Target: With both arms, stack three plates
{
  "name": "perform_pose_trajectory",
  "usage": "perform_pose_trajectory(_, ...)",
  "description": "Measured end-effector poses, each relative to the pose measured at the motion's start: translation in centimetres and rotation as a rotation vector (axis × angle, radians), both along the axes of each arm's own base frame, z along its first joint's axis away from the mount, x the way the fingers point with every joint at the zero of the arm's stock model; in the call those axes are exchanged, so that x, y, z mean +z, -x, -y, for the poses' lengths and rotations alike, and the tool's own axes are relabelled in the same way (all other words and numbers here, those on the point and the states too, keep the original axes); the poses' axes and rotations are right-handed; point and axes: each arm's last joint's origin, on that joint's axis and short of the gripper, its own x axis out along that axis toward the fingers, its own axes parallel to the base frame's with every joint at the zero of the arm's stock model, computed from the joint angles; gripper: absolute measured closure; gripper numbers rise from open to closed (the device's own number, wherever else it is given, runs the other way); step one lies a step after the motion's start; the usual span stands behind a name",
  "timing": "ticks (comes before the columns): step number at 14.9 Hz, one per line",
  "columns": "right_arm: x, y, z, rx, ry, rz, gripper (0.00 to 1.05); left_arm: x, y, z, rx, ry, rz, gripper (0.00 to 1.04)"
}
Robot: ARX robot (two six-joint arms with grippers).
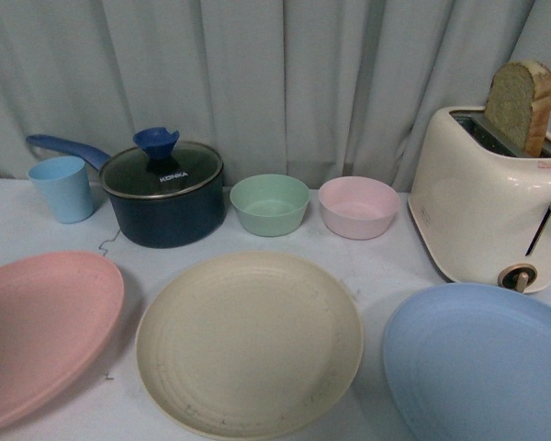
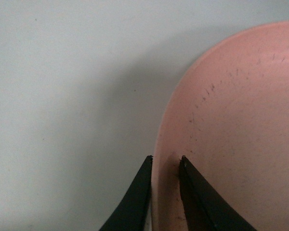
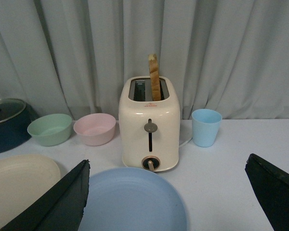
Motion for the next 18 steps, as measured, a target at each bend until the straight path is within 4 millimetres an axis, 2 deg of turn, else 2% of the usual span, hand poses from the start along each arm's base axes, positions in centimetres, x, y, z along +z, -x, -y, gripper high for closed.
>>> perform_pose_trajectory(2,0.0,0.0,0.0,0.0,0.0,0.0,0.06,0.7,0.0,0.0,-0.001,0.02,0.018,1.0)
perform_pose_trajectory(5,0.0,0.0,0.0,0.0,0.0,0.0,0.06,1.7,0.2,0.2,0.009,0.036,0.02,1.01)
perform_pose_trajectory(8,0.0,0.0,0.0,0.0,0.0,0.0,0.06,4.1,0.3,0.1,-0.003,0.029,0.051,1.02)
perform_pose_trajectory(9,0.0,0.0,0.0,0.0,0.0,0.0,0.06,8.7,1.7,-1.7,0.024,-0.012,0.118,1.02)
perform_pose_trajectory(10,0.0,0.0,0.0,0.0,0.0,0.0,0.06,13.6,1.8,0.9,-0.032,0.046,0.205,1.02)
perform_pose_trajectory(11,0.0,0.0,0.0,0.0,0.0,0.0,0.06,14.3,0.1,8.9,-0.22,0.097,0.216,1.02)
perform_pose_trajectory(12,0.0,0.0,0.0,0.0,0.0,0.0,0.06,13.7,-0.5,11.0,-0.27,0.104,0.209,1.02)
perform_pose_trajectory(14,0.0,0.0,0.0,0.0,0.0,0.0,0.06,12.3,-1.8,13.7,-0.32,0.129,0.164,1.02)
perform_pose_trajectory(18,0.0,0.0,0.0,0.0,0.0,0.0,0.06,11.9,-2.9,15.0,-0.336,0.147,0.157,1.02)
